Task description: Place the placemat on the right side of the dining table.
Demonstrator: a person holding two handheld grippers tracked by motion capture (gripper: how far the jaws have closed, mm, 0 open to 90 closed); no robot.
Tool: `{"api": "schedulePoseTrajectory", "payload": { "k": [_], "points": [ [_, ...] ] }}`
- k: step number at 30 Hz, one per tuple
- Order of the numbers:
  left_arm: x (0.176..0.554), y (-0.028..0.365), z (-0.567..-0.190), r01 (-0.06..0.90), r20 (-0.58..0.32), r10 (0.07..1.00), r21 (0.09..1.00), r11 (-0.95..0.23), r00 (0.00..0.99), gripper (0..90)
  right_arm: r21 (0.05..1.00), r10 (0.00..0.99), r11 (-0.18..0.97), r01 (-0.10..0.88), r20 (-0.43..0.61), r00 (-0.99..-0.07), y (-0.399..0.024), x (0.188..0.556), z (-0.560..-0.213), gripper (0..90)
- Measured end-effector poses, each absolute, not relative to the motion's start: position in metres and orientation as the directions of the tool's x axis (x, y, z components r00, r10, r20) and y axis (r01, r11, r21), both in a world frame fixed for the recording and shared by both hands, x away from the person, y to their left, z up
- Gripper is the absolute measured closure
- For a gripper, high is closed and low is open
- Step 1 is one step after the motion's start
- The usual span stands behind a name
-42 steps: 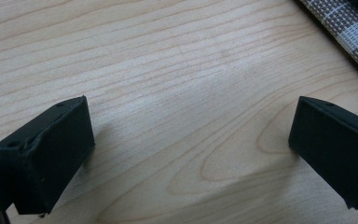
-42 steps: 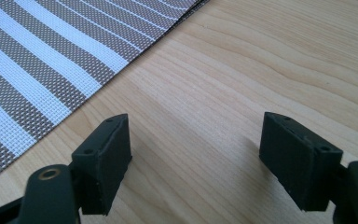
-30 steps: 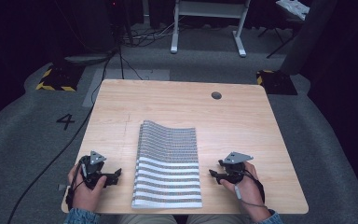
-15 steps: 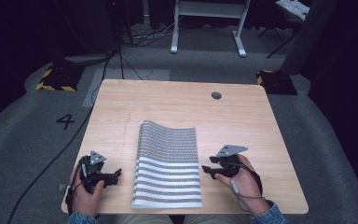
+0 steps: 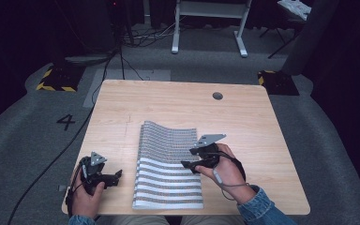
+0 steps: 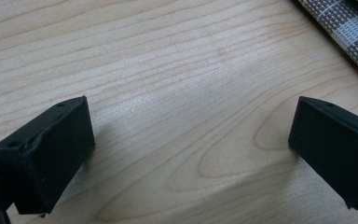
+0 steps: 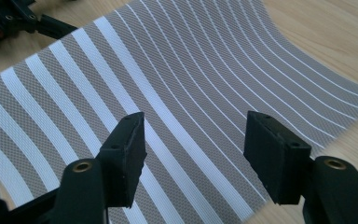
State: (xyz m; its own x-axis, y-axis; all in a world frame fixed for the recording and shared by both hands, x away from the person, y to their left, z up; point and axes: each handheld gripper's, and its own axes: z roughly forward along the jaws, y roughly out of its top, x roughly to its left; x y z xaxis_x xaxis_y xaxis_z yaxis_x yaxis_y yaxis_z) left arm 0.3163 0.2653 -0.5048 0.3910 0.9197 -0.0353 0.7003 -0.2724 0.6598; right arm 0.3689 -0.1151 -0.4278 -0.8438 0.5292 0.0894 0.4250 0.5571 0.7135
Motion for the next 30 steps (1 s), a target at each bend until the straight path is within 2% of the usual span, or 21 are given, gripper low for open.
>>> {"api": "schedulePoseTrajectory", "payload": {
  "k": [9,18,30],
  "points": [
    [0.319,0.266,-0.505,0.694,-0.036,0.910,0.659,-0.289,0.413,0.2,0.687,0.485,0.605,0.402,0.083,-0.871,-0.061,0.378,-0.427,36.6],
    [0.318,0.266,-0.505,0.695,-0.038,0.910,0.659,-0.287,0.412,0.2,0.690,0.461,0.615,0.381,0.078,-0.884,-0.029,0.381,-0.431,34.7],
    [0.318,0.266,-0.505,0.694,-0.038,0.909,0.659,-0.290,0.415,0.2,0.691,0.466,0.591,0.416,0.128,-0.875,0.013,0.381,-0.438,31.9]
  ]
}}
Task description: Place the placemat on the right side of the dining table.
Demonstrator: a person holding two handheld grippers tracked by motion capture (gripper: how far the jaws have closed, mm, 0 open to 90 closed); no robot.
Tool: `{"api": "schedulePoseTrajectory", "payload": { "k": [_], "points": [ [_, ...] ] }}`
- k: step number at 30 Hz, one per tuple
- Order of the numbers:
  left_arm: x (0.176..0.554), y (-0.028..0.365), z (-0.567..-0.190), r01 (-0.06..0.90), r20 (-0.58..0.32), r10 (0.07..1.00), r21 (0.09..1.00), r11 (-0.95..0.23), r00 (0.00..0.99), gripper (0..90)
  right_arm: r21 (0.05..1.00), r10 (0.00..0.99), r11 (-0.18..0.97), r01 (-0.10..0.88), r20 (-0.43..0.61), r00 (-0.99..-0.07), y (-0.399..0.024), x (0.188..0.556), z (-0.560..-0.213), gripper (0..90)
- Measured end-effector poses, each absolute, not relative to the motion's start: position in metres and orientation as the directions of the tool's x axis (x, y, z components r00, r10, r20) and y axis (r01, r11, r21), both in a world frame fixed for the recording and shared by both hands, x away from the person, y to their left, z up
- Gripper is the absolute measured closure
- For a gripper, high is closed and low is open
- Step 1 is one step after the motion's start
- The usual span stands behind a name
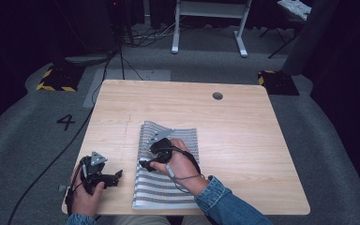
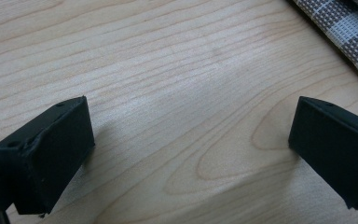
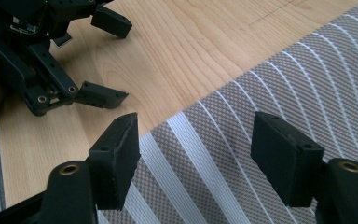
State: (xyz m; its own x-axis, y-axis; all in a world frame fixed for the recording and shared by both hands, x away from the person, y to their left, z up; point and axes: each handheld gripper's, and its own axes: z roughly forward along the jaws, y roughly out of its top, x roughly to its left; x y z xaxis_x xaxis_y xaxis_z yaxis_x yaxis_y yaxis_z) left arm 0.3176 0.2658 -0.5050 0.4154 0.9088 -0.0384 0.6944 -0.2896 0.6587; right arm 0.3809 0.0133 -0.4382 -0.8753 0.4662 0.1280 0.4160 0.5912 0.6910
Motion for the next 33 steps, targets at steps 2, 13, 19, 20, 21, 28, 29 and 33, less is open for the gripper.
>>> {"api": "schedulePoseTrajectory", "payload": {
  "k": [2,13,19,20,21,28,29,33],
  "points": [
    [0.318,0.266,-0.505,0.694,-0.038,0.909,0.659,-0.289,0.415,0.2,0.687,0.490,0.587,0.429,0.120,-0.863,0.020,0.382,-0.440,30.0],
    [0.318,0.266,-0.505,0.694,-0.039,0.909,0.659,-0.289,0.415,0.2,0.644,0.519,0.624,0.442,0.082,-0.851,0.037,0.384,-0.456,20.3],
    [0.318,0.266,-0.505,0.695,-0.039,0.909,0.659,-0.289,0.415,0.2,0.630,0.500,0.630,0.454,0.117,-0.858,0.037,0.383,-0.466,18.0],
    [0.318,0.266,-0.505,0.694,-0.039,0.909,0.659,-0.289,0.415,0.2,0.617,0.491,0.630,0.472,0.154,-0.857,0.034,0.385,-0.466,25.3],
    [0.318,0.266,-0.505,0.694,-0.039,0.909,0.659,-0.289,0.415,0.2,0.609,0.486,0.630,0.483,0.176,-0.856,0.033,0.386,-0.466,27.0],
    [0.317,0.266,-0.505,0.694,-0.034,0.911,0.659,-0.290,0.412,0.2,0.585,0.480,0.625,0.517,0.234,-0.846,0.030,0.387,-0.468,42.3],
    [0.317,0.266,-0.505,0.694,-0.034,0.911,0.659,-0.290,0.412,0.2,0.580,0.471,0.629,0.517,0.244,-0.848,0.029,0.388,-0.468,49.5],
    [0.317,0.265,-0.505,0.695,-0.035,0.911,0.659,-0.289,0.412,0.2,0.569,0.455,0.637,0.520,0.267,-0.849,0.027,0.389,-0.468,69.3]
  ]
}}
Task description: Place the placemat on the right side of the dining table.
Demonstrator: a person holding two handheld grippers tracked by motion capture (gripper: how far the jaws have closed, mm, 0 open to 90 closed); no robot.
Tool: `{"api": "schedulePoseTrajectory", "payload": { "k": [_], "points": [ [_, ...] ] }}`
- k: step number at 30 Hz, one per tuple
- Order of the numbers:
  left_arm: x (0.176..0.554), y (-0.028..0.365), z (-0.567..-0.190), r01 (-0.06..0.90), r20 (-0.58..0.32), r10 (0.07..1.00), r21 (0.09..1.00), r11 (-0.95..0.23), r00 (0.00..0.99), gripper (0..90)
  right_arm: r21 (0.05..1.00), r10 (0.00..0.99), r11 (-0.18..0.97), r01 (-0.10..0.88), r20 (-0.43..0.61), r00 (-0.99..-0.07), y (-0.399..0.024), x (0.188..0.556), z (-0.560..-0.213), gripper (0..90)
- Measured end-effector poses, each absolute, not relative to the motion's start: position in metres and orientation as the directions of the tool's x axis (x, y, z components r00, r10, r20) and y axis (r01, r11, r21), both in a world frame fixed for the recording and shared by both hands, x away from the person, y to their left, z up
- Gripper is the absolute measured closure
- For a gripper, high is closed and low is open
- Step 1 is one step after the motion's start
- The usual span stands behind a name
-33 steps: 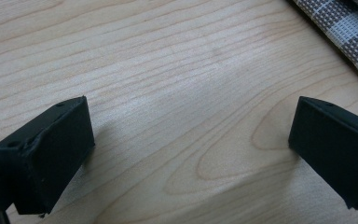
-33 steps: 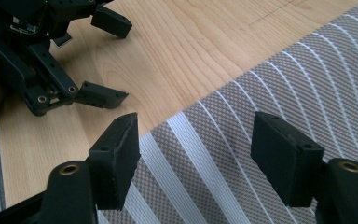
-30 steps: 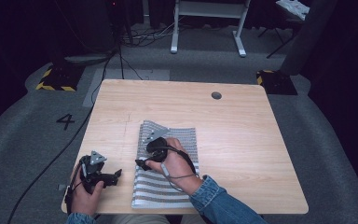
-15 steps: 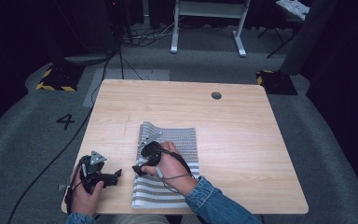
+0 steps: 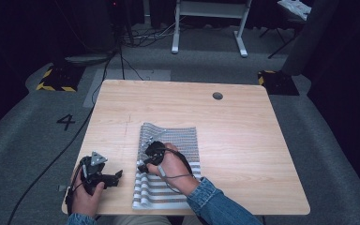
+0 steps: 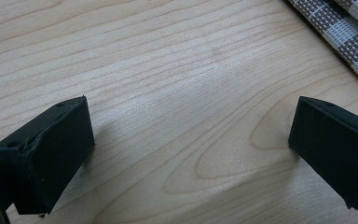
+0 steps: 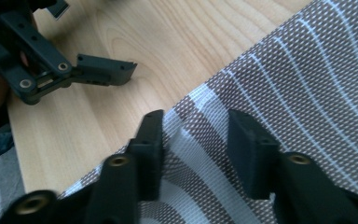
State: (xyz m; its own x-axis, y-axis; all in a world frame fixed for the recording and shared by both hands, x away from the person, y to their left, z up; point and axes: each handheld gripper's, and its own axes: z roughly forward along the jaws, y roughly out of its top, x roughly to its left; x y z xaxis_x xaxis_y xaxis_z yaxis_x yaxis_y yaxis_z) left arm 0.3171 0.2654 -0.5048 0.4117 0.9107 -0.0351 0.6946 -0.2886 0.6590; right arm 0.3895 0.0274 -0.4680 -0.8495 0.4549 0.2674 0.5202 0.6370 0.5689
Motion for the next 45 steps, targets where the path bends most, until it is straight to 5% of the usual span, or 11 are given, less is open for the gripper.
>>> {"api": "schedulePoseTrajectory", "payload": {
  "k": [9,26,45],
  "points": [
    [0.317,0.265,-0.505,0.695,-0.035,0.911,0.659,-0.289,0.412,0.2,0.593,0.415,0.685,0.422,0.159,-0.896,0.026,0.378,-0.452,87.3],
    [0.319,0.265,-0.505,0.692,-0.036,0.909,0.661,-0.290,0.416,0.1,0.684,0.396,0.662,0.308,0.030,-0.918,-0.024,0.368,-0.380,88.6],
    [0.322,0.264,-0.505,0.690,-0.034,0.906,0.660,-0.296,0.421,0.2,0.760,0.512,0.557,0.334,0.003,-0.859,-0.104,0.372,-0.320,89.0]
  ]
}}
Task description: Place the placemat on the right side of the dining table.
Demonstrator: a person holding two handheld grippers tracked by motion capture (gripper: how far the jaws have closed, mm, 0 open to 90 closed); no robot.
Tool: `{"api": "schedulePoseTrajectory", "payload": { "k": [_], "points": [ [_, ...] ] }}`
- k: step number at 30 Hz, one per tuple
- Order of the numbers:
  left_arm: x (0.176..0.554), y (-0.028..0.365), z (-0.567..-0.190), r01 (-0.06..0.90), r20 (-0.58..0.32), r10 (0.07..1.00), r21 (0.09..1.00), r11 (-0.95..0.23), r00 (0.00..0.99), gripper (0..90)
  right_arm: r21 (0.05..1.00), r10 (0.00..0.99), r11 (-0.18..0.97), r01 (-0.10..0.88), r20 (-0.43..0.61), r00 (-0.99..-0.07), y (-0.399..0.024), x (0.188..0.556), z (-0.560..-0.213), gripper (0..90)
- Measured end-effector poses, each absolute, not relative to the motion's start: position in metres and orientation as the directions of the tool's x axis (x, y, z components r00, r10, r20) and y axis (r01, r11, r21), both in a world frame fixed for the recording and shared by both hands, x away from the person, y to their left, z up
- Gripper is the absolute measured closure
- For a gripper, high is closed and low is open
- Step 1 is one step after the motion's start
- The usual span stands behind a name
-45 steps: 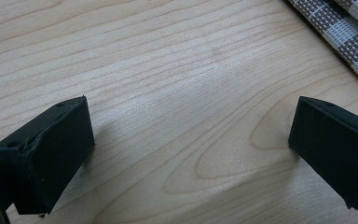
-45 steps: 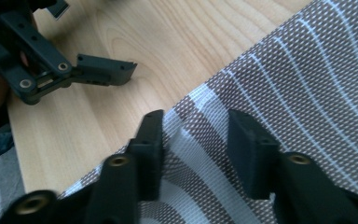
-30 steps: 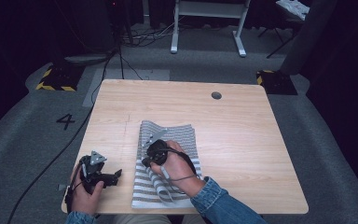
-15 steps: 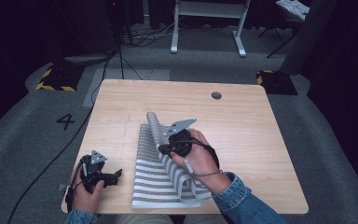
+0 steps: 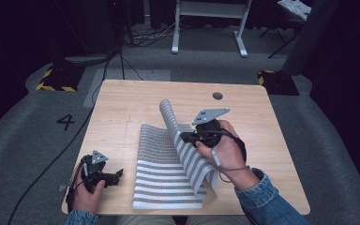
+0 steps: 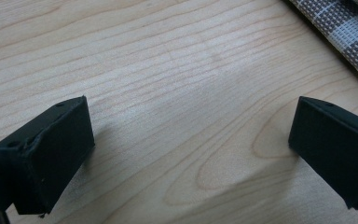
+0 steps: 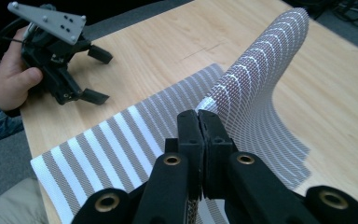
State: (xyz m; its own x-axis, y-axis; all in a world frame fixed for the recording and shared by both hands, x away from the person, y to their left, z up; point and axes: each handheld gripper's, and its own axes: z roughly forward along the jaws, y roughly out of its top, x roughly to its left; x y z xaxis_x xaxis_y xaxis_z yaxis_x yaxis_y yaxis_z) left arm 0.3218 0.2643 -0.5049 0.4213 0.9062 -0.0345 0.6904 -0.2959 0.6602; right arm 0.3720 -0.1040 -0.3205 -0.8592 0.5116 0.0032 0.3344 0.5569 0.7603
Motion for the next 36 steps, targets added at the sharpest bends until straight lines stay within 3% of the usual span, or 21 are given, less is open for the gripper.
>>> {"api": "schedulePoseTrajectory", "payload": {
  "k": [17,36],
  "points": [
    [0.322,0.265,-0.505,0.688,-0.034,0.903,0.660,-0.302,0.429,0.2,0.777,0.614,0.520,0.353,-0.053,-0.787,-0.169,0.390,-0.286,89.1],
    [0.319,0.266,-0.505,0.688,-0.038,0.900,0.659,-0.304,0.434,0.2,0.798,0.724,0.471,0.377,-0.105,-0.682,-0.241,0.419,-0.269,89.3]
  ]
}}
